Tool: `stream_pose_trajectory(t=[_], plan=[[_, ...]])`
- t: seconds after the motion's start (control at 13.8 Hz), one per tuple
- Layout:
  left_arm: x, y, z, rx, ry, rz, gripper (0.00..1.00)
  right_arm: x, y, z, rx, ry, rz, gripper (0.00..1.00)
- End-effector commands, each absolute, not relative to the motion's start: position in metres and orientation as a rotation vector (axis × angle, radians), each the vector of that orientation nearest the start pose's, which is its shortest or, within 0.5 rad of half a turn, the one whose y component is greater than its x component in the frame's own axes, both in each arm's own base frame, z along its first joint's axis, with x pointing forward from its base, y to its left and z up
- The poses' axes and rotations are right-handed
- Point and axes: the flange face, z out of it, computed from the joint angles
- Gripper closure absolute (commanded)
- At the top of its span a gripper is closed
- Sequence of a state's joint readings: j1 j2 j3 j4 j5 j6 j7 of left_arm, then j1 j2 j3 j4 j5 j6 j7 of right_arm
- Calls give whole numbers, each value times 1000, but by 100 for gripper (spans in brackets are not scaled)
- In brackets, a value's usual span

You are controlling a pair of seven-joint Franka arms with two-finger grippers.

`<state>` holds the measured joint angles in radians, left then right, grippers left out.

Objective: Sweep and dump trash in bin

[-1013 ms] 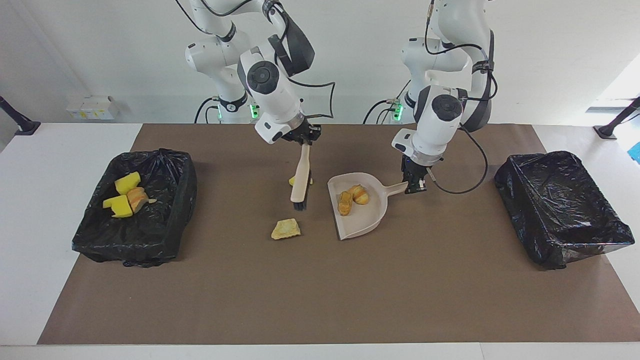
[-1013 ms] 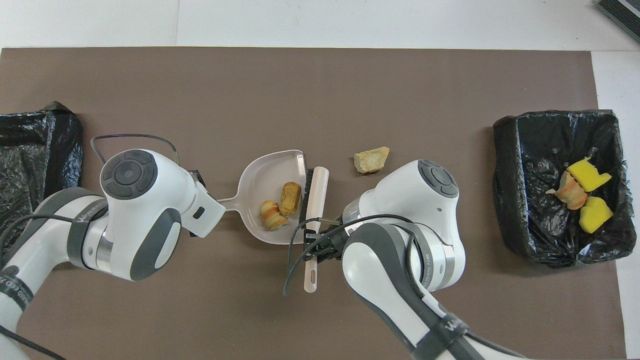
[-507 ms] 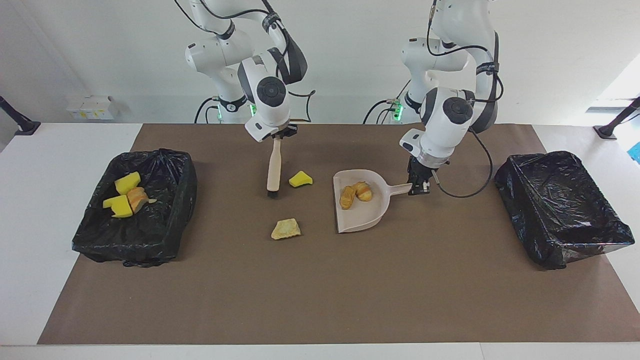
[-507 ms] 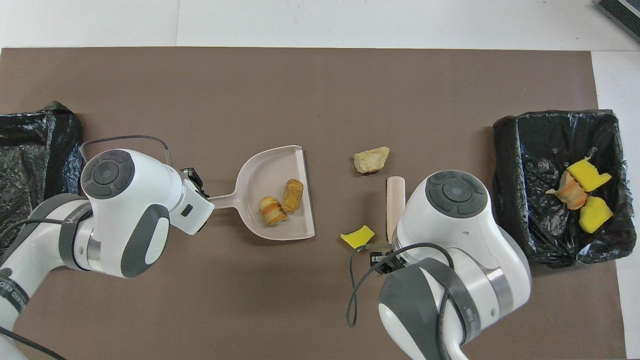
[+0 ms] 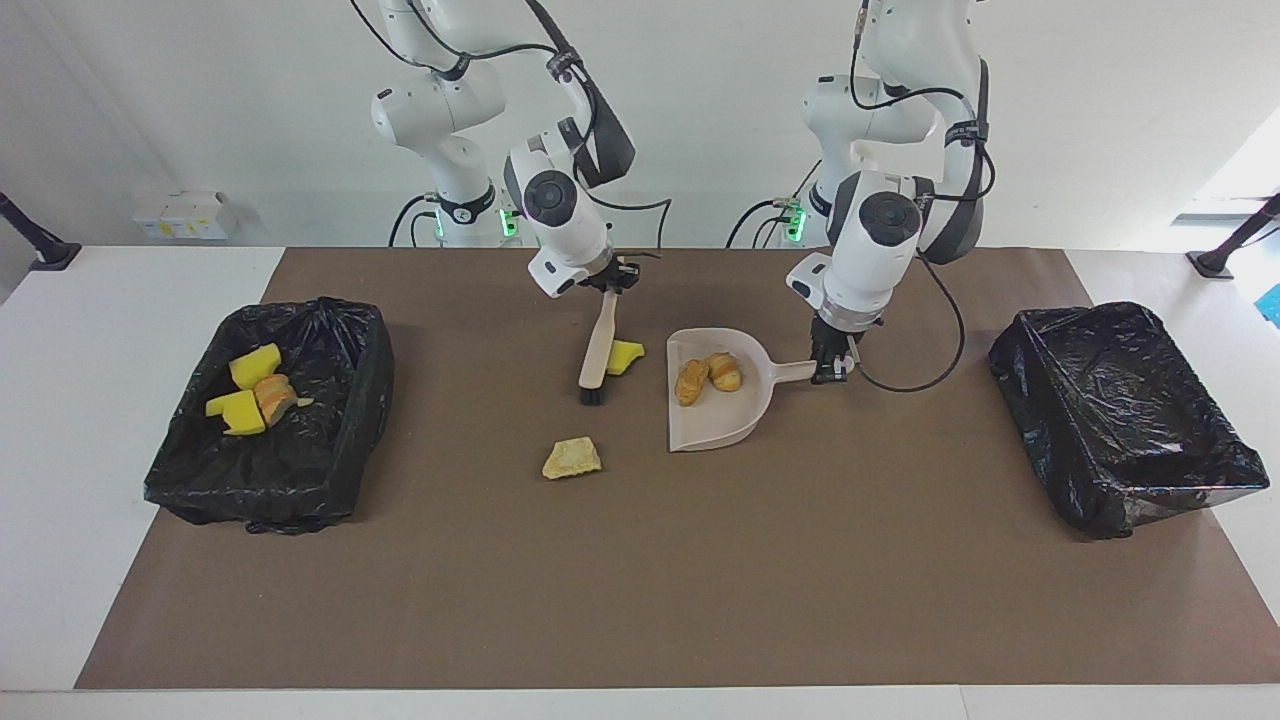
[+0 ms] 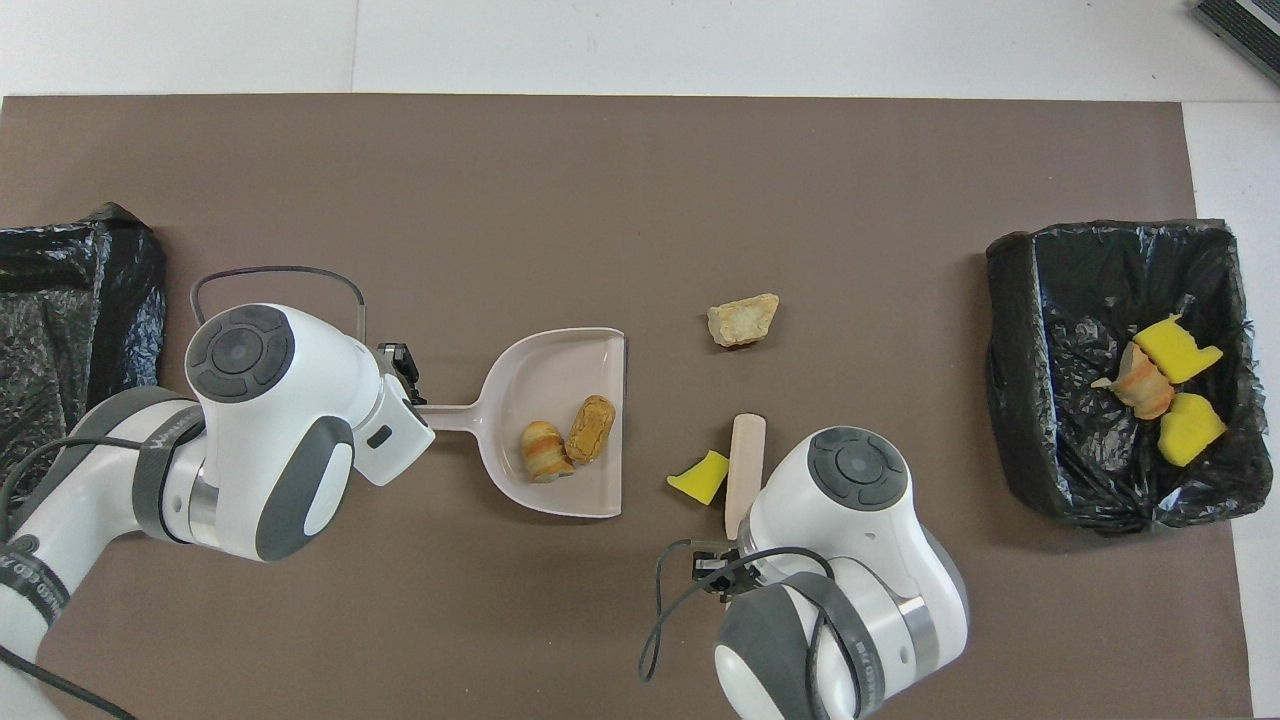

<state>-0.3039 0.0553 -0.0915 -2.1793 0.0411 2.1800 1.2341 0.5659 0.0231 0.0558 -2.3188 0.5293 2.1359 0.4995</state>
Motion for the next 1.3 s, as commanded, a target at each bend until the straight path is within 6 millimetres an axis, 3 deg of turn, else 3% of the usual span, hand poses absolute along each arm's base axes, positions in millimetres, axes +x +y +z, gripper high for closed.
stream_pose_trajectory(t=[0.0,0.22,0.36,0.72,0.94,1.09,1.23], plan=[[474,-218,363,-2120,2242,145,100,399,340,322,-2707,373,572,100],[462,-219,356,-2100,2248,93,100,421,372,342,-2619,396,557,100],[463,-219,355,-2100,2244,71,100,429,377,355,-2619,367,542,100],[474,-206,354,-2152,2210,25,100,439,342,406,-2833,159,520,100],[490,-192,358,-2286,2148,-18,100,448,327,418,-3103,-66,480,100],[503,-193,364,-2308,2123,-33,100,465,293,412,-3204,-218,459,100],[508,-192,366,-2361,2074,-14,100,505,249,412,-3246,-294,457,100]])
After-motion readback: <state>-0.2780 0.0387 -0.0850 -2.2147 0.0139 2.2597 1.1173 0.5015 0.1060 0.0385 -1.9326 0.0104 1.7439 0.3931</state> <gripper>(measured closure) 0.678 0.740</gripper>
